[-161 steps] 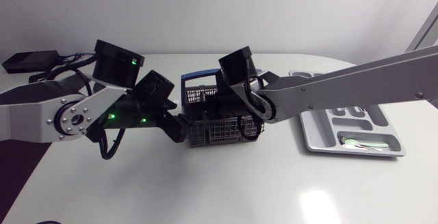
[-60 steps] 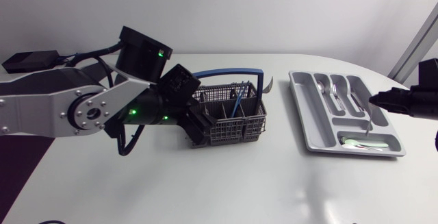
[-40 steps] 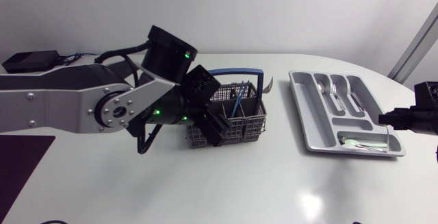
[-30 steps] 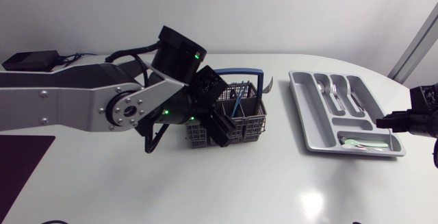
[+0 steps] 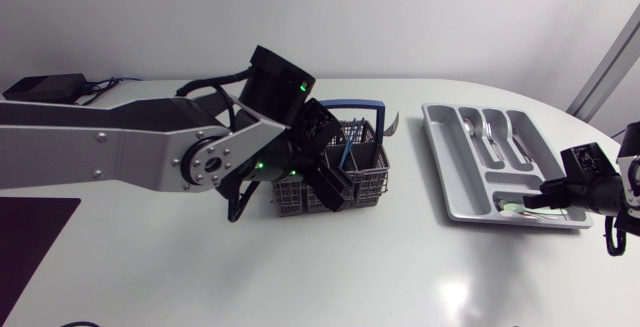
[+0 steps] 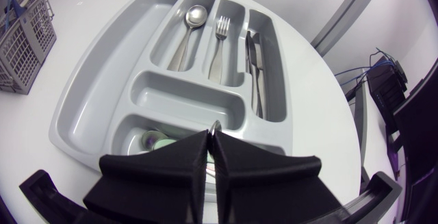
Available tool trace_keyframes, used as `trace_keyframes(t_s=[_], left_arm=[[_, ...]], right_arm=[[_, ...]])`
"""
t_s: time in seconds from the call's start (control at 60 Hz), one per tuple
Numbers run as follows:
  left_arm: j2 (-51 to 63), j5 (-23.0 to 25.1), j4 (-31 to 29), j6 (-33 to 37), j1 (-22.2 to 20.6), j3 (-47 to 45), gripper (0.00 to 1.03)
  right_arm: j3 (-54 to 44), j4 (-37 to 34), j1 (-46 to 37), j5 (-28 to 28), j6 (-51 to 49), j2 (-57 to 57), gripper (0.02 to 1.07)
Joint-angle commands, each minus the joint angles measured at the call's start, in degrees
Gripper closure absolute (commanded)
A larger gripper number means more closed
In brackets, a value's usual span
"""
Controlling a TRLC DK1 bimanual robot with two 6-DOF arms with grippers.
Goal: Unload the cutlery basket into the drawer organizer.
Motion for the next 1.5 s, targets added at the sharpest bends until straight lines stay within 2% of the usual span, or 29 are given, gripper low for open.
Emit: trace_keyframes(t_s=[0.0,0.067,0.1,0.2,0.267,0.3,0.367,0.567,0.833,1.1,1.233,1.267,1.317,1.483], left_arm=[[1.7,-0.3,1.0,-0.9,0.6,1.7,0.16],[2.2,-1.1,1.7,-0.9,0.4,1.7,0.16],[2.4,-1.4,2.2,-0.9,0.3,1.6,0.16],[3.2,-2.5,3.3,-1.1,0.2,1.8,0.16],[3.5,-2.9,4.2,-1.4,0.2,1.9,0.16],[3.7,-3.2,4.6,-1.4,0.2,1.9,0.16],[3.9,-3.4,5.7,-1.7,0.2,1.9,0.16],[5.6,-5.0,9.4,-2.4,0.0,1.8,0.16],[10.9,-9.9,17.5,-2.4,-1.5,2.5,0.17],[17.1,-18.0,26.8,-2.7,-3.4,4.4,0.23],[19.9,-21.3,30.5,-3.4,-3.4,5.2,0.23],[20.5,-22.1,32.1,-3.4,-3.3,5.3,0.27],[21.1,-23.2,33.2,-3.5,-3.1,5.7,0.27],[22.7,-23.4,35.6,-3.9,-2.8,7.2,0.3]], right_arm=[[-2.2,1.0,1.1,0.8,-1.0,1.1,1.01],[-2.2,1.5,1.3,1.9,-1.1,1.3,0.97],[-2.3,1.9,1.4,2.6,-1.2,1.5,0.88],[-2.3,2.1,1.4,3.7,-1.4,2.1,0.46],[-2.4,1.8,1.3,4.0,-1.4,1.9,0.25],[-2.6,1.7,1.3,4.3,-1.3,1.6,0.16],[-2.7,1.3,1.1,4.3,-0.9,0.9,0.09],[-3.0,-0.3,0.5,4.0,1.8,-2.7,0.07],[-3.1,-1.9,0.6,3.0,4.2,-6.2,0.07],[-3.2,-2.1,1.0,2.3,5.8,-5.6,0.07],[-3.2,-1.6,1.1,2.2,5.9,-4.2,0.07],[-3.1,-1.3,1.1,2.2,5.9,-3.8,0.07],[-3.1,-0.9,1.0,2.2,5.9,-3.3,0.07],[-3.0,0.1,1.0,1.6,5.9,-1.8,0.07]])
